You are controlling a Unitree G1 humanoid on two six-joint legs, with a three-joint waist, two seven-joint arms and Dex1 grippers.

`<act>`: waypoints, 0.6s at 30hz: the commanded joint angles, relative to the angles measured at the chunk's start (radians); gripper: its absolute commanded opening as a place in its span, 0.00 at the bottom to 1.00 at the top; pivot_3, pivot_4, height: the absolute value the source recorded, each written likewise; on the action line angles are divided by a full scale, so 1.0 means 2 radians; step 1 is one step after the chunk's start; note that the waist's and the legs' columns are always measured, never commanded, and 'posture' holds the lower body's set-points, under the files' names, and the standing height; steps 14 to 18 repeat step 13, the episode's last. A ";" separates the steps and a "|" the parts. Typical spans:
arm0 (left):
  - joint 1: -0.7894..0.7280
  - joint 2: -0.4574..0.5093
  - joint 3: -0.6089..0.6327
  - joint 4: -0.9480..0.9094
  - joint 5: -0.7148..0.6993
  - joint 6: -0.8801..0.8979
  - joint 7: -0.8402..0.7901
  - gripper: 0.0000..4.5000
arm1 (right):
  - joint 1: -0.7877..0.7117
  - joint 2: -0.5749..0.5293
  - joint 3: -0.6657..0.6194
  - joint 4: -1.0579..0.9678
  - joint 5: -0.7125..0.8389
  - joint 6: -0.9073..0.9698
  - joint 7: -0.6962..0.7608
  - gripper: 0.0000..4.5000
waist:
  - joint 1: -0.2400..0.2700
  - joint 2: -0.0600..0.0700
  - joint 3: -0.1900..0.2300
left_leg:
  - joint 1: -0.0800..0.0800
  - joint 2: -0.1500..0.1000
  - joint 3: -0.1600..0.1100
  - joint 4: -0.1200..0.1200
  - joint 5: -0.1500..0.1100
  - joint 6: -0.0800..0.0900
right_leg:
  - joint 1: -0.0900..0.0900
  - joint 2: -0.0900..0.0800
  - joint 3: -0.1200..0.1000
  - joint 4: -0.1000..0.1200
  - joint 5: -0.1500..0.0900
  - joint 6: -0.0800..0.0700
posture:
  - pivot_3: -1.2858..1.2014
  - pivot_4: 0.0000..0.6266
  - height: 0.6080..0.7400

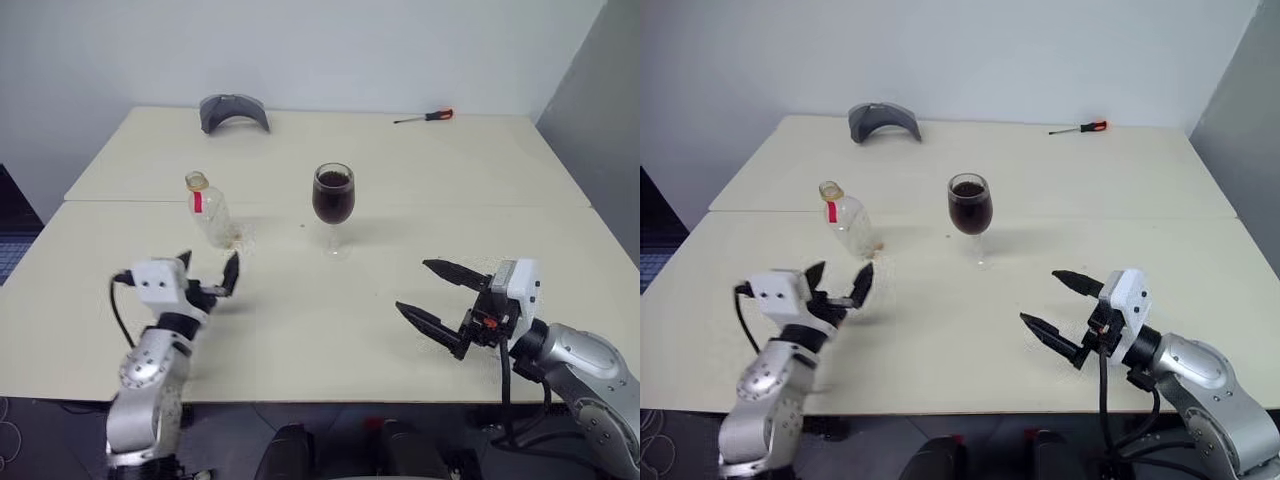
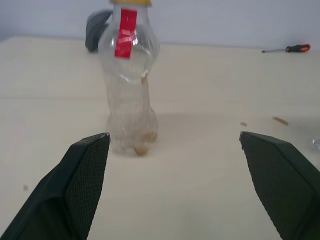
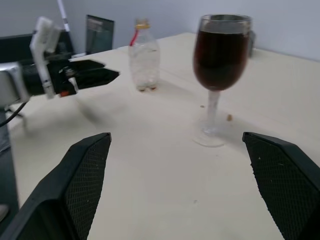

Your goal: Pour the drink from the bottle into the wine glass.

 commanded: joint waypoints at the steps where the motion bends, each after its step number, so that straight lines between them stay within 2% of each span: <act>1: -0.009 -0.008 -0.037 -0.037 0.049 0.030 0.043 0.99 | 0.015 0.035 -0.014 -0.029 0.001 0.027 -0.079 1.00 | 0.000 0.000 0.000 | 0.000 0.000 0.000 0.000 0.000 0.000 | 0.000 0.000 0.000 0.000 0.000 0.000 | 0.52 0.24 1.00; 5: -0.024 -0.032 -0.072 -0.017 0.092 0.034 0.076 0.99 | 0.038 0.087 -0.004 -0.033 -0.086 0.067 -0.210 1.00 | 0.001 0.000 0.000 | 0.000 0.000 0.000 0.000 0.000 0.000 | 0.000 0.000 0.000 0.000 0.000 0.000 | 0.52 0.24 1.00; 8: -0.027 -0.041 -0.094 -0.017 0.118 0.043 0.088 0.99 | 0.046 0.125 -0.005 -0.036 -0.114 0.075 -0.261 1.00 | 0.001 0.001 -0.001 | 0.000 0.000 0.000 0.000 0.000 0.000 | 0.000 0.000 0.001 0.000 0.000 0.000 | 0.52 0.24 1.00; 12: -0.018 -0.047 -0.104 -0.028 0.122 0.052 0.081 0.99 | 0.050 0.149 0.001 -0.040 -0.135 0.077 -0.283 1.00 | -0.001 0.001 -0.001 | 0.000 0.000 0.001 -0.001 0.000 0.000 | 0.000 0.000 0.001 0.000 0.000 0.000 | 0.52 0.24 1.00; 18: -0.017 -0.045 -0.104 -0.031 0.121 0.054 0.075 0.99 | 0.050 0.151 0.004 -0.041 -0.138 0.076 -0.283 1.00 | -0.001 0.001 -0.001 | 0.000 0.000 0.001 -0.001 0.000 0.000 | 0.000 0.001 0.001 -0.001 0.000 0.000 | 0.52 0.24 1.00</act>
